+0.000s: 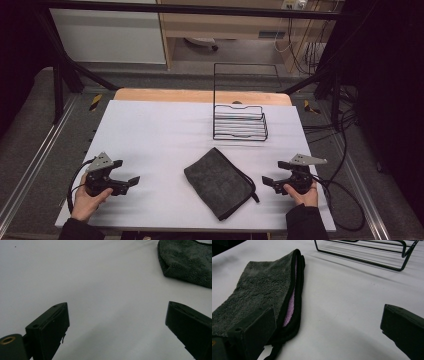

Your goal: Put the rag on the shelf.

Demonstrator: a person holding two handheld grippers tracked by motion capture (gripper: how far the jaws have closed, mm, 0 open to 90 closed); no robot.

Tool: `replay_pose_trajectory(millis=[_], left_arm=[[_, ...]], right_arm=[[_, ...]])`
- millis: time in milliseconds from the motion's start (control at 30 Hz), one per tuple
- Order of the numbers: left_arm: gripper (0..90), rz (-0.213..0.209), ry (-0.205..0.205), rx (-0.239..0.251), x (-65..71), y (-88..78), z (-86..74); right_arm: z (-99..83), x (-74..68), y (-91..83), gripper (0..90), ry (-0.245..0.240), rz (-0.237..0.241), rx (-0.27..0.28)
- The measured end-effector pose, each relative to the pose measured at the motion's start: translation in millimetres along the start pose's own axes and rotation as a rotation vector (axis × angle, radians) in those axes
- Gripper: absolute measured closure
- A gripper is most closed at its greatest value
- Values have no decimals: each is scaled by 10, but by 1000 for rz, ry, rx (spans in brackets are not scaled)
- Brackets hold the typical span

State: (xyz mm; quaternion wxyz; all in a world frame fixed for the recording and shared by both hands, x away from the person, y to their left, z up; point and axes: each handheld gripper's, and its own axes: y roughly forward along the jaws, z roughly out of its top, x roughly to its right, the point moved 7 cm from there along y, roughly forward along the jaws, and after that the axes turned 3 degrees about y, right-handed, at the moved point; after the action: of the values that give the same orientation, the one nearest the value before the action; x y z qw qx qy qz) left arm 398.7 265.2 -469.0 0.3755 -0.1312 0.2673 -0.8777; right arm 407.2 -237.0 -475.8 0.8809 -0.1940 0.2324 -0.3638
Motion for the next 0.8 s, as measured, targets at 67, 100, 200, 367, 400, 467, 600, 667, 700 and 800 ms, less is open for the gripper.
replay_pose_trajectory(millis=[67, 100, 200, 367, 400, 467, 600, 667, 700, 800], left_arm=[[50, 2, -1, 0, 8, 0, 8], [50, -1, -2, -1, 18, 2, 14], [52, 0, 1, -1, 21, 7, 19], [56, -1, -5, -1, 47, 24, 44], [57, -2, -8, -1, 58, 33, 50], [59, -2, -5, -6, 67, 40, 52], [64, 0, -3, -19, 117, 78, 68], [69, -2, -12, -22, 161, 104, 91], [73, -1, -14, -22, 178, 114, 100], [83, 3, -19, -34, 213, 139, 112]], right_arm=[[3, -4, -4, 8, 4, 0, 3], [4, -2, -5, 8, -1, 0, 3], [5, 0, -9, 8, -4, -2, 2], [6, -7, -9, 7, -2, -4, 1], [3, -6, -8, 8, -6, -4, 0], [1, -14, -8, 8, -3, -6, -2], [7, -26, 0, 8, -8, -9, -3], [10, -53, 12, 9, -14, -3, -9], [13, -64, 16, 8, -11, -1, -9], [25, -85, 28, 10, -13, 3, -8]])
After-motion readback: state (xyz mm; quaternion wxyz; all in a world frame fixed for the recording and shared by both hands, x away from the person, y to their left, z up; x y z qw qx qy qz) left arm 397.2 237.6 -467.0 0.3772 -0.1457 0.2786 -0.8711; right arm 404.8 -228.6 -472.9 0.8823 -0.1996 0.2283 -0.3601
